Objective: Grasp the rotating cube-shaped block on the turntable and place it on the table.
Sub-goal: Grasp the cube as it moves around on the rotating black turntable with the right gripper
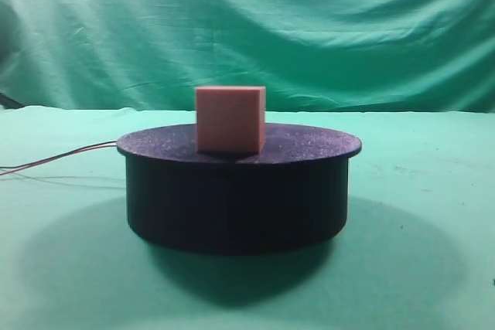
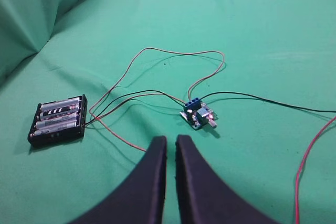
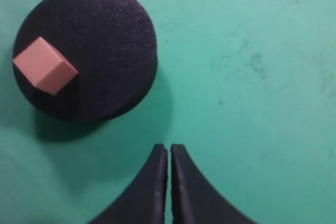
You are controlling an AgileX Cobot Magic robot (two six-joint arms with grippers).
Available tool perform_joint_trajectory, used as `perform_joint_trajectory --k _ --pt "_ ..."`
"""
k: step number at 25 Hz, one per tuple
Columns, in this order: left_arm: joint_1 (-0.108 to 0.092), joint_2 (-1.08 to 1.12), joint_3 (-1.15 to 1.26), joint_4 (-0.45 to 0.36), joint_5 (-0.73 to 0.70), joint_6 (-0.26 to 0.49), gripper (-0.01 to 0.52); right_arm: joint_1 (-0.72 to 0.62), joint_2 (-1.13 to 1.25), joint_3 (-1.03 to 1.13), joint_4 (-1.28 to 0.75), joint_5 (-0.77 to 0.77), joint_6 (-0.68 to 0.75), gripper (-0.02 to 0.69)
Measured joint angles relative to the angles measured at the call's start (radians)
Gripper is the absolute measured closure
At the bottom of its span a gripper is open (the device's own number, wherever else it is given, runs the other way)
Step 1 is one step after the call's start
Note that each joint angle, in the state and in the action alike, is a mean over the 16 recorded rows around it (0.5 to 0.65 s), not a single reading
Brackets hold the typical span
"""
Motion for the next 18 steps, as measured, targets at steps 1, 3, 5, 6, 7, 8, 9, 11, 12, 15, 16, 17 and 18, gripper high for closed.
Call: perform_joint_trajectory --k 1,3,5,6,7,8,9,11,12,15,16,17,18 --pt "0.0 0.0 0.0 0.0 0.0 0.0 0.514 0.006 0.019 -0.011 0.012 0.0 -0.001 0.387" --pt "0.0 0.0 0.0 0.0 0.0 0.0 0.514 0.014 0.052 -0.03 0.035 0.0 -0.005 0.307" --pt "0.0 0.0 0.0 0.0 0.0 0.0 0.514 0.019 0.08 -0.046 0.059 -0.001 -0.011 0.226" --pt "0.0 0.0 0.0 0.0 0.0 0.0 0.514 0.02 0.093 -0.053 0.07 -0.001 -0.015 0.189" --pt "0.0 0.0 0.0 0.0 0.0 0.0 0.514 0.021 0.106 -0.059 0.082 -0.002 -0.019 0.152" --pt "0.0 0.0 0.0 0.0 0.0 0.0 0.514 0.021 0.118 -0.064 0.093 -0.003 -0.023 0.119" --pt "0.0 0.0 0.0 0.0 0.0 0.0 0.514 0.021 0.13 -0.07 0.103 -0.004 -0.026 0.091" --pt "0.0 0.0 0.0 0.0 0.0 0.0 0.514 0.022 0.156 -0.08 0.118 -0.009 -0.033 0.048" --pt "0.0 0.0 0.0 0.0 0.0 0.0 0.514 0.022 0.17 -0.086 0.122 -0.013 -0.035 0.034" --pt "0.0 0.0 0.0 0.0 0.0 0.0 0.514 0.022 0.214 -0.105 0.123 -0.024 -0.039 0.036" --pt "0.0 0.0 0.0 0.0 0.0 0.0 0.514 0.022 0.23 -0.112 0.12 -0.028 -0.04 0.045" --pt "0.0 0.0 0.0 0.0 0.0 0.0 0.514 0.022 0.245 -0.119 0.116 -0.032 -0.041 0.056" --pt "0.0 0.0 0.0 0.0 0.0 0.0 0.514 0.022 0.259 -0.127 0.112 -0.036 -0.042 0.068"
